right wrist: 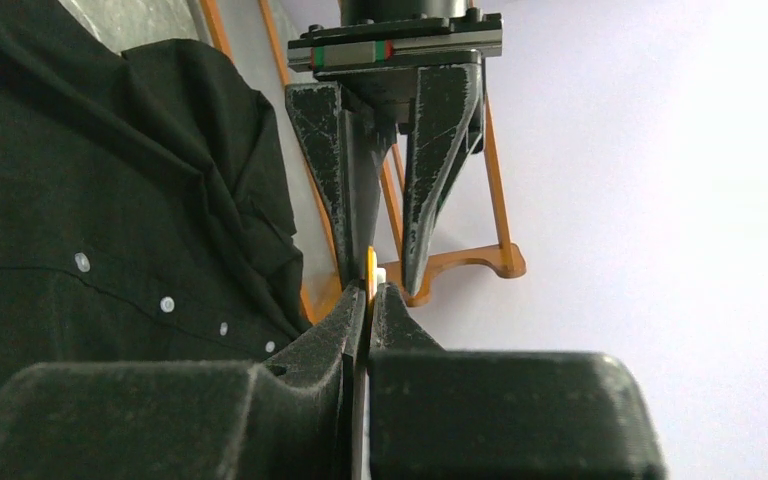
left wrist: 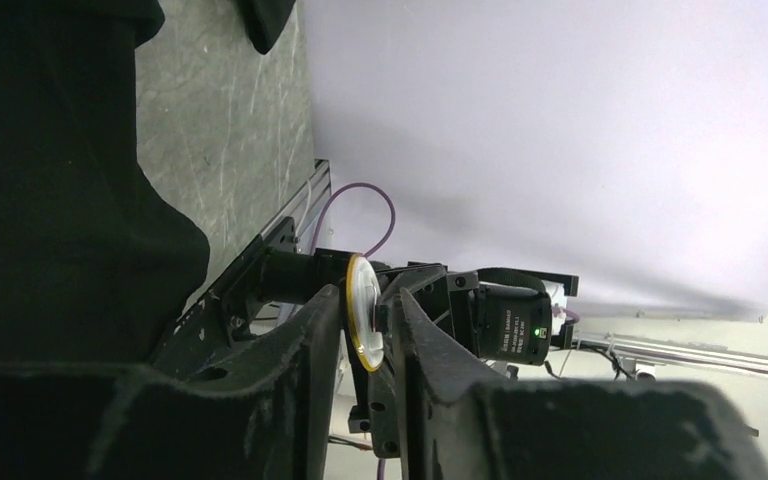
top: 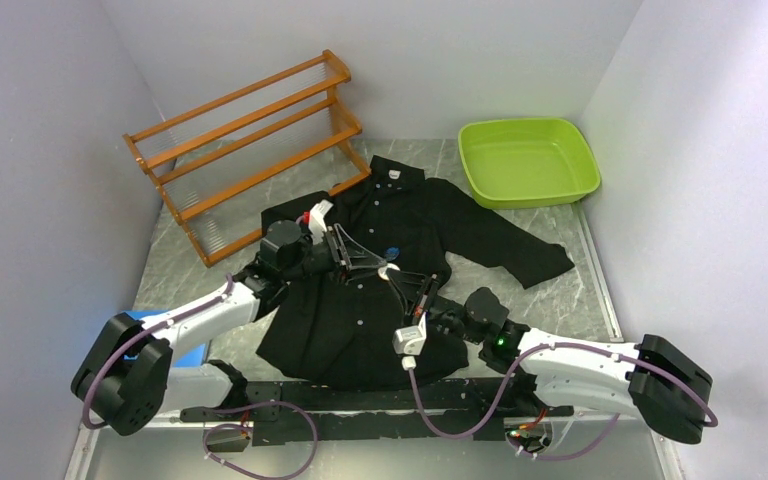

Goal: Pin the brooch onto the clothing
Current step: Adjust the brooch.

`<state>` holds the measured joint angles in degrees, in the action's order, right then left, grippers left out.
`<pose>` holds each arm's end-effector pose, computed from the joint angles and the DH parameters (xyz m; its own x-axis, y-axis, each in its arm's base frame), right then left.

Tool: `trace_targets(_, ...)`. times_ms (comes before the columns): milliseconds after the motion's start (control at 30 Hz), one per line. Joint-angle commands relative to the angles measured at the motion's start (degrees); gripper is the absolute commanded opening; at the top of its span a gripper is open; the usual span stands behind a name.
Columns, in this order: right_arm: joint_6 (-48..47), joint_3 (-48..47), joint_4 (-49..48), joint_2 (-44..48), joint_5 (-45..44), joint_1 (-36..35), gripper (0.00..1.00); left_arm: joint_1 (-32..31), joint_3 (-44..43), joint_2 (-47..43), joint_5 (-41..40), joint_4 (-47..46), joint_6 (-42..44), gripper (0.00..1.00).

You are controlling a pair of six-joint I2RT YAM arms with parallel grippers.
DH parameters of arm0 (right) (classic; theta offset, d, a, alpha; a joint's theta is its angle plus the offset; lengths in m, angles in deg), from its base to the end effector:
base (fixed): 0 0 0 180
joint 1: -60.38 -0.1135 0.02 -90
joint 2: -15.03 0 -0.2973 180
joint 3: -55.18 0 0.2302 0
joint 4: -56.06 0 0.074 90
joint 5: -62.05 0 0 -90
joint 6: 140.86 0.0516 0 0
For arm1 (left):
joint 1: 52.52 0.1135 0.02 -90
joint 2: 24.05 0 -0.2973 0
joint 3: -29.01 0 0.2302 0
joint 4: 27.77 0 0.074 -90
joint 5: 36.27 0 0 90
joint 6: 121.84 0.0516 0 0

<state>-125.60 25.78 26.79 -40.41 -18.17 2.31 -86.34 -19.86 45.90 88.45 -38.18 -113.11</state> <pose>0.0893 0.1598 0.2643 0.9012 -0.3514 -0.2535 -0.2150 0.1454 -0.9657 0.1891 -0.1620 0.2884 -0.9352 -0.3514 -0.0449 -0.0120 0.1582 -0.9873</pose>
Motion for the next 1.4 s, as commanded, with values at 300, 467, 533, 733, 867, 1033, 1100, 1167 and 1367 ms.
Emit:
trace_targets(300,-0.4,-0.2,-4.9,-0.6,-2.9,-0.6,0.00,-2.0,-0.7,-0.6,-1.0,-3.5,-1.4,0.03)
trace_targets(467,4.6,0.5,-9.4,-1.8,-2.6,-0.6,0.94,-2.1,-0.8,-2.4,-3.2,-1.1,1.6,0.03)
trace_targets(533,10.6,0.4,-11.4,-2.4,-2.0,-0.5,1.00,-2.1,-0.7,-3.4,-5.1,0.3,4.8,0.03)
trace_targets(733,43.3,-0.8,-17.1,-0.5,-3.0,2.6,1.00,-2.0,-0.1,-9.3,-14.4,8.6,17.2,0.03)
trace_targets(867,72.4,-0.5,-17.2,3.0,-12.8,7.2,1.00,-2.0,1.7,-15.7,-21.2,10.0,27.2,0.03)
trace_targets(1033,97.1,-11.1,6.9,2.2,0.8,20.2,1.00,-2.1,4.9,-20.7,-21.6,3.0,39.5,0.03)
trace_targets(1100,100.3,-12.3,6.7,0.1,9.6,23.4,1.00,-2.0,5.9,-21.6,-20.2,-0.4,42.1,0.03)
trace_targets(1167,103.6,-13.4,4.8,-1.6,16.4,24.9,1.00,-2.0,6.4,-22.2,-18.7,-3.2,43.9,0.03)
trace_targets(1367,110.8,-15.6,-5.4,-6.5,34.1,26.2,0.99,-2.0,2.2,-20.9,-6.8,-2.0,50.8,0.03)
